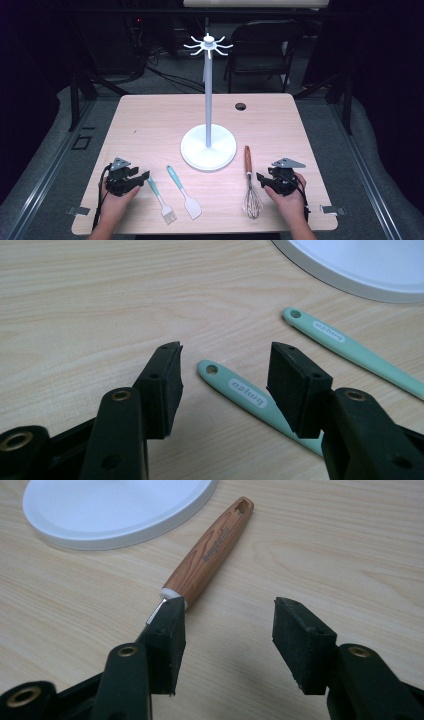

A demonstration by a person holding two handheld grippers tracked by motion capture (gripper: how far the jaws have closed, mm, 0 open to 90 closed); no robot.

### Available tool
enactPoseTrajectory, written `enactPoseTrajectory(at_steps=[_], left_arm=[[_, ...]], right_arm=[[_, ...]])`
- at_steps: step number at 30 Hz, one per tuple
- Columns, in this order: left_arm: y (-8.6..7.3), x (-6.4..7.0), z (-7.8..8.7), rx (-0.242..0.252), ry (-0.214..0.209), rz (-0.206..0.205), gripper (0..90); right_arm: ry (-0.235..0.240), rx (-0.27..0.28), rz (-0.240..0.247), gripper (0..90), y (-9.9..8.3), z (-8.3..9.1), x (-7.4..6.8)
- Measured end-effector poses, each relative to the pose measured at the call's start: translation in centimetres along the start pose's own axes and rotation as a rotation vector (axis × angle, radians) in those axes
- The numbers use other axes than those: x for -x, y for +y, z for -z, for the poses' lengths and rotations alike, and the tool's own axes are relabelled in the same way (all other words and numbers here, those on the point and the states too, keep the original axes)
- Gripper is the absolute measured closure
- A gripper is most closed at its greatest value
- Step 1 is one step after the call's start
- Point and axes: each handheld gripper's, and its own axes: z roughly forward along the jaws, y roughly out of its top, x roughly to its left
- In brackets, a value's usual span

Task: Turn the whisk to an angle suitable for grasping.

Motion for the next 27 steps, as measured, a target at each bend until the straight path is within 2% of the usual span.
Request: enactPoseTrajectory(at_steps=[1,2,6,9,13,14,15,16,21,27], left_arm=[[0.0,-0.1,0.0,-0.003,-0.005,0.005,48.3],[0.0,-0.1,0.0,-0.003,-0.005,0.005,48.5],[0.0,-0.2,0.4,0.009,-0.028,0.013,50.2],[0.0,-0.2,0.5,0.016,-0.037,0.025,50.8],[-0.2,-0.1,0.7,0.021,-0.041,0.016,51.0],[-0.2,-0.1,0.8,0.016,-0.045,0.016,51.0],[-0.2,-0.1,0.8,0.016,-0.045,0.016,51.0],[-0.3,0.0,0.8,0.014,-0.048,0.011,51.0],[-0.5,0.1,0.8,0.009,-0.046,0.002,50.8],[-0.9,0.1,1.2,0.01,-0.036,0.002,50.8]], right_arm=[[0.001,-0.004,0.002,47.3,0.0,0.0,0.0],[-0.01,-0.03,0.029,47.4,0.2,0.2,0.1],[0.014,-0.003,0.007,47.8,0.2,-0.1,-0.2],[0.02,-0.008,0.0,48.4,0.3,-0.2,-0.3],[0.038,-0.008,-0.02,50.3,0.6,-0.3,-0.5],[0.038,-0.034,-0.012,50.7,0.7,-0.1,-0.3],[0.064,-0.012,-0.05,50.9,0.7,-0.3,-0.5],[0.076,-0.01,-0.061,51.1,0.8,-0.4,-0.6],[0.083,-0.018,-0.078,51.9,1.1,-0.8,-0.7],[0.094,-0.041,-0.098,51.8,2.0,-2.3,-0.9]])
